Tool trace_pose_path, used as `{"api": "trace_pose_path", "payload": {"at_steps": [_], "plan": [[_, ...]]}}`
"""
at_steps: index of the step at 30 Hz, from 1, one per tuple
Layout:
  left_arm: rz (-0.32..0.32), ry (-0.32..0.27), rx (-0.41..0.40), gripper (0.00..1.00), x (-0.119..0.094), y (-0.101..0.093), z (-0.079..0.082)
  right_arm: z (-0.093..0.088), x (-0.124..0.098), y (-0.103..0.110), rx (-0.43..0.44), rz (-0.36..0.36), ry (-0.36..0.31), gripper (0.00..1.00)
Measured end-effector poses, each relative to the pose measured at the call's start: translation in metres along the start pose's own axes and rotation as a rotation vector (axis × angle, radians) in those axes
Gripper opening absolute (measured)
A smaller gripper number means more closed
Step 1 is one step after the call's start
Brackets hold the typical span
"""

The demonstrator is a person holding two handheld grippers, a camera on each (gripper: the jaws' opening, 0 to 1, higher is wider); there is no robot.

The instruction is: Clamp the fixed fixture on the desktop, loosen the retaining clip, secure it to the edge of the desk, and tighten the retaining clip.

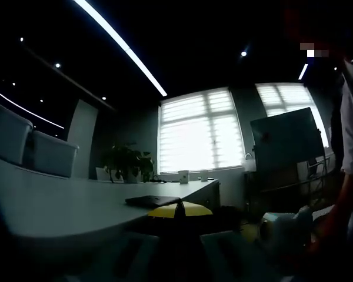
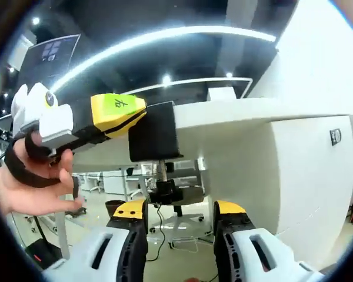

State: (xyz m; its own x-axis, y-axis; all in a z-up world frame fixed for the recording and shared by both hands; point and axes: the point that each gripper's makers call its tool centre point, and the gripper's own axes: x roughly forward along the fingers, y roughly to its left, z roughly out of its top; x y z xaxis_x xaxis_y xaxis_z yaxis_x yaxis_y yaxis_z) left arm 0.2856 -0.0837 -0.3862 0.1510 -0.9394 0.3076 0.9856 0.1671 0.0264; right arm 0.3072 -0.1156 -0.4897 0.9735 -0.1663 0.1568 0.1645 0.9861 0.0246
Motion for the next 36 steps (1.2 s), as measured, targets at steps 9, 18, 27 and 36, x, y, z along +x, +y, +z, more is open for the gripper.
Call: {"api": "trace_pose_path", "payload": {"at_steps": [9, 18, 27, 36], "plan": [[-0.002, 0.008, 0.006, 0.01, 0.001, 0.000, 0.000, 0.014, 0.021, 0.007, -0.012, -0.036, -0.046, 0.41], [-0.002, 0.007, 0.009, 0.01, 0.002, 0.000, 0.000, 0.014, 0.026, 0.008, -0.072, -0.041, -0.046, 0.27], [-0.002, 0.006, 0.004, 0.01, 0.002, 0.000, -0.001, 0.014, 0.031, 0.014, -0.082, 0.234, -0.077, 0.26], [-0.003, 0.005, 0.007, 0.01, 0.001, -0.001, -0.001, 0.015, 0.033, 0.018, -0.054, 0.501, -0.071, 0.26]]}}
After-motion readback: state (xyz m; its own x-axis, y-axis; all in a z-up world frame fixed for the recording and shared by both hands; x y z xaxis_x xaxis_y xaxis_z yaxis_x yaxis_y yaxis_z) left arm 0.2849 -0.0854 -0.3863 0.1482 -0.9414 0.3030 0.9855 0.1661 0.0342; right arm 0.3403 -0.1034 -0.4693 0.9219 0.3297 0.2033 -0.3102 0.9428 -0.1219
